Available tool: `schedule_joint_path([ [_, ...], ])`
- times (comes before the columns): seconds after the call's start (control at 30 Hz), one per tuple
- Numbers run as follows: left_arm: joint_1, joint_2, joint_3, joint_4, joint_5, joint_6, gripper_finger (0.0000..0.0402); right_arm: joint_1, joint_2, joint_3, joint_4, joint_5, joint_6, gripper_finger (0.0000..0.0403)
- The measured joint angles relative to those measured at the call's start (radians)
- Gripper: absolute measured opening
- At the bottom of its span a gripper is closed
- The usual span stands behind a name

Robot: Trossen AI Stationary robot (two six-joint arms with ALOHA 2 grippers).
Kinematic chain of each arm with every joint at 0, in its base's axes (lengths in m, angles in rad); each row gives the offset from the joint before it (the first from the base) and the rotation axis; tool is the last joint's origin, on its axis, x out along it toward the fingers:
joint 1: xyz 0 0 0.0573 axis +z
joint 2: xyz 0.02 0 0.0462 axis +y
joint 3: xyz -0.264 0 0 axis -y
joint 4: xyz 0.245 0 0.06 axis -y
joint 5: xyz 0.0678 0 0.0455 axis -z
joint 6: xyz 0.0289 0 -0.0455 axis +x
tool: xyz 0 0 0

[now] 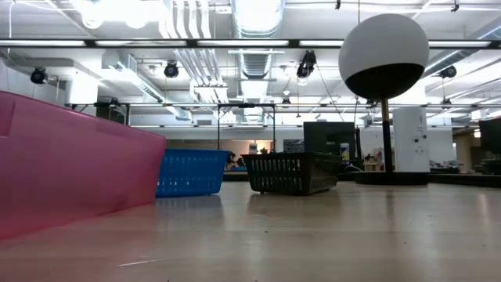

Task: Pick and place items into bin
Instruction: Put the left white card reader box into the blue bin

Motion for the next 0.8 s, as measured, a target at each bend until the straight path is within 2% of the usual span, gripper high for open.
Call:
schedule_joint_path([
  [0.2,0.014,0.063,-0.007,0.098,0.001,-0.002,0.0160,-0.002,-0.001,-0.001,0.083,-0.142,-0.064,0.0015],
  [0.8,0.017,0.193,0.001,0.260,0.082,-0.050,0.0156,-0.019,-0.001,-0.003,0.097,-0.191,-0.071,0.0015],
])
